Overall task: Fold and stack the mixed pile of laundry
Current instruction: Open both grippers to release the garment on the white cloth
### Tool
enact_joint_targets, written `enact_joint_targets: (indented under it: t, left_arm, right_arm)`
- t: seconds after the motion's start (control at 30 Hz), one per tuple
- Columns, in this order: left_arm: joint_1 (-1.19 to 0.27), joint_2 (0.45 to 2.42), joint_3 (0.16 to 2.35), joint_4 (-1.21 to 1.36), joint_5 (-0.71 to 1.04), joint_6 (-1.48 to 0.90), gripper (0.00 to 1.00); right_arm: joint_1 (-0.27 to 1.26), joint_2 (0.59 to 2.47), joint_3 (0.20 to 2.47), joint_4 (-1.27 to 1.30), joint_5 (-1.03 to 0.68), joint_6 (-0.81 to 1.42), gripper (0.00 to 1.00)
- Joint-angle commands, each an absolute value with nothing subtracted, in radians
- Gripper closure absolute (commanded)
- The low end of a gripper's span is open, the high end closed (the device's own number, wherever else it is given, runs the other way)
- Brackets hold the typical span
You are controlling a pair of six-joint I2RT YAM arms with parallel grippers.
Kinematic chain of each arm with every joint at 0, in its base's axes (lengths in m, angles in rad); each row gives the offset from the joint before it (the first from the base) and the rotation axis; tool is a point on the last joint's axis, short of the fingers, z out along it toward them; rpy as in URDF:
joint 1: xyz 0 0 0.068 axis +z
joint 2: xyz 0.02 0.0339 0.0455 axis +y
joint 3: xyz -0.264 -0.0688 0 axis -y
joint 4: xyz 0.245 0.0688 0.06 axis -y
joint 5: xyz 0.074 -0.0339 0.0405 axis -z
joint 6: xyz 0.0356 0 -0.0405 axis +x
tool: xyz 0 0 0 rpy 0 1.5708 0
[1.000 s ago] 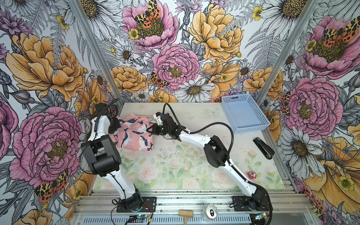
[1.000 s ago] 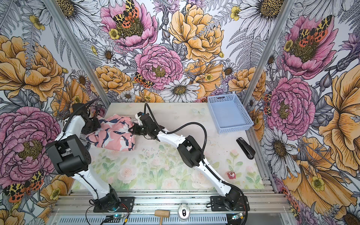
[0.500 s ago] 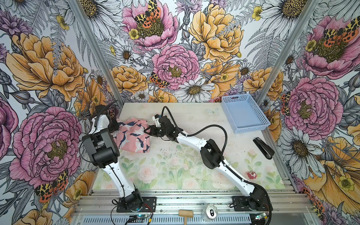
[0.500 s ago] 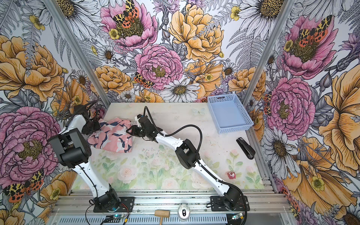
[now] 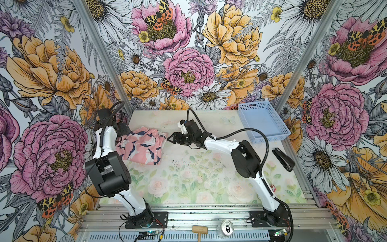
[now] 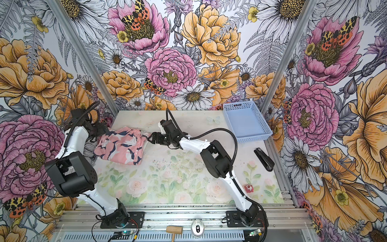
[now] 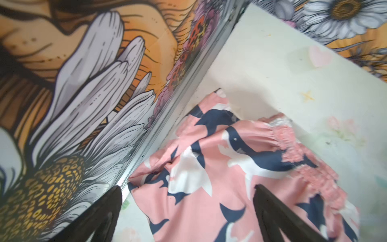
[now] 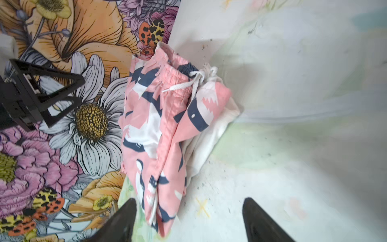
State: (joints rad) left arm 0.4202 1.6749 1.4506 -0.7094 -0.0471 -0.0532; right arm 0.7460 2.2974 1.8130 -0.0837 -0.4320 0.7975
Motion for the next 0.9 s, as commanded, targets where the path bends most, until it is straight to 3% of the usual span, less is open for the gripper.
enact_joint_targets:
  t: [0.0, 0.17, 0.3, 0.57, 0.87]
  left_arm:
    - [0.358, 1.595, 1.321, -0.594, 0.055, -0.061, 0.01]
    - [0.274, 1.427, 1.072, -0.394, 0.103, -0.062, 0.01]
    - [0.258, 1.304, 0.891, -0.213, 0.129, -0.043, 0.01]
    - [0.207, 1.253, 0.712, 0.022, 0.204, -0.056, 0.01]
    - [0.138, 1.240, 0.504, 0.361, 0.145, -0.011, 0.01]
  right_arm:
    - [0.694, 2.128, 1.664, -0.094, -0.370, 0.642, 0.11]
    - [0.611, 1.912, 1.449, -0.174, -0.266, 0.459, 0.01]
    - [0.539, 1.762, 1.316, -0.220, -0.167, 0.338, 0.00]
    - [0.352, 1.536, 1.067, -0.234, 0.050, 0.167, 0.00]
    - [0.122, 1.370, 0.668, 0.198, 0.124, 0.040, 0.00]
